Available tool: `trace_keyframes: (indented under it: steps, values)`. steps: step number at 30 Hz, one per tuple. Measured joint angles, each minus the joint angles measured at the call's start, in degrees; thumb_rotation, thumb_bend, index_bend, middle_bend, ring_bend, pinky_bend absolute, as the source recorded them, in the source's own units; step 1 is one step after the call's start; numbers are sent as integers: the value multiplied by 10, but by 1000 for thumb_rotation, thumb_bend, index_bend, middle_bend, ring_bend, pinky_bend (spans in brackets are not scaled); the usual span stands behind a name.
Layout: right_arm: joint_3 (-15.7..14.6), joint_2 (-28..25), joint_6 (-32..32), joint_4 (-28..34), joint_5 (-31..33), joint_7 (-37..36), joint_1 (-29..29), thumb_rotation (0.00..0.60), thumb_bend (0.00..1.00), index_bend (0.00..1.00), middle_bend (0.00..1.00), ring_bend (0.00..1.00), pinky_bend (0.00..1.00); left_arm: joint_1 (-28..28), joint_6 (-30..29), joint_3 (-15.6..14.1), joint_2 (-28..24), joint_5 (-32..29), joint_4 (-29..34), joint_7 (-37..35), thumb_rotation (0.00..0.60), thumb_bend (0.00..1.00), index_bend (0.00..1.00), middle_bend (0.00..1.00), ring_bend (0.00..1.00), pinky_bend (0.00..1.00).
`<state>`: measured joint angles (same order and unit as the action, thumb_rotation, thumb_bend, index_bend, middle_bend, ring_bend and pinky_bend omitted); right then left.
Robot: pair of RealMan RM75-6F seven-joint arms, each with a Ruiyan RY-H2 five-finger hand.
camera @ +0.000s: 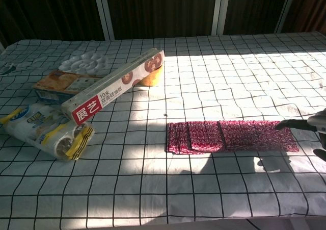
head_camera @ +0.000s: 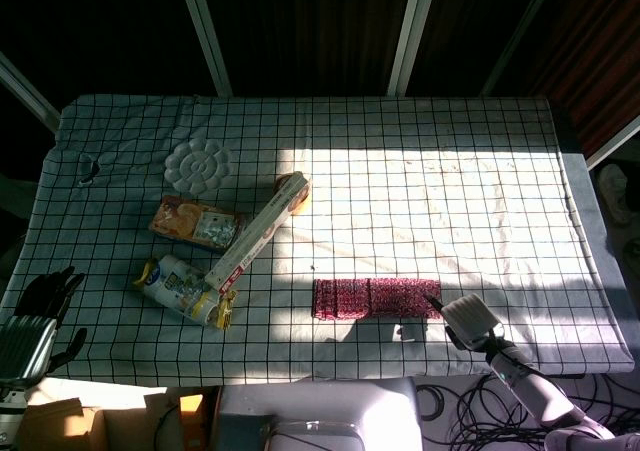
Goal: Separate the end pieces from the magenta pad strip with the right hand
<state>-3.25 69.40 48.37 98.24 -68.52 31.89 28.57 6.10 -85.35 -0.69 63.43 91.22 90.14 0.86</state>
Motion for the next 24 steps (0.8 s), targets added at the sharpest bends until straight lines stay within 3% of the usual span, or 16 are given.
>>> trace_keyframes:
  steps: [14, 24]
  values:
    - [-8, 14, -12, -13, 26, 9, 19, 600, 563, 115, 1000, 993, 1000, -1, 1, 3, -1, -6, 1, -1, 600, 397, 0, 0, 0, 57]
    - [-30, 3, 0, -11, 37, 20, 15, 600, 563, 143, 1000, 993, 1000, -1, 1, 2, -1, -3, 2, 2, 600, 397, 0, 0, 0, 57]
